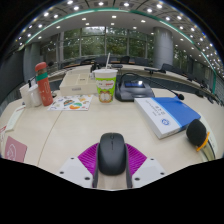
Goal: Arrange mouse
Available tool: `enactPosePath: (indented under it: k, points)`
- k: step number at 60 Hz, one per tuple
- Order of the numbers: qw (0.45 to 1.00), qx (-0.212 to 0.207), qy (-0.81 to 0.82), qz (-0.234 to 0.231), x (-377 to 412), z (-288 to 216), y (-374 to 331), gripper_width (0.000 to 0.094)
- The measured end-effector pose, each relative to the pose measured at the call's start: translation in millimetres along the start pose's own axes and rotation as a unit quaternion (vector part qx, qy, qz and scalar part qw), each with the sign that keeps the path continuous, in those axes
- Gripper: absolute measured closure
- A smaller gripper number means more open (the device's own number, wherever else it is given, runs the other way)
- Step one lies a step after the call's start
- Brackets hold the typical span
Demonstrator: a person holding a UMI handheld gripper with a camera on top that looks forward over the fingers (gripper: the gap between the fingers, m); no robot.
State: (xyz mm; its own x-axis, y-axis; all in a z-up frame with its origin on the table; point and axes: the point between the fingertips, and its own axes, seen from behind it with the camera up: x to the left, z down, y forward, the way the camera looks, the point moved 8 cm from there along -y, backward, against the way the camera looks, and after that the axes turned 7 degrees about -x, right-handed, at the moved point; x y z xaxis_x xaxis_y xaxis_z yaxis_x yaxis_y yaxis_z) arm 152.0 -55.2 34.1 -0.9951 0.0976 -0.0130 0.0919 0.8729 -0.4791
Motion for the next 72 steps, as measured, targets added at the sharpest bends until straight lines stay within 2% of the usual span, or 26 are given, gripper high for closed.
enactPosePath:
  k: [10,18,27,35,42,52,65,72]
  points:
    - [1.0,0.0,-0.004,0.012,2.5,-4.0,-6.5,0.0596]
    - [0.999,-0.038,-0.003,0.029,23.0,-41.9,-51.0,0.0595]
    - [0.995,-0.096,0.005,0.028,86.7,-98.3,-127.5,0.0597]
    - [0.992,-0.125,0.016,0.005,177.5,-122.9,-191.9,0.0596]
    - [0.993,-0.113,0.019,-0.033,264.3,-104.7,-215.3,0.0597]
    - [0.996,-0.051,0.009,-0.066,357.2,-39.7,-201.8,0.0598]
    - [0.999,0.004,-0.011,-0.05,398.1,32.7,-161.4,0.0588]
    - [0.999,0.026,0.005,-0.039,394.5,50.9,-145.5,0.0534]
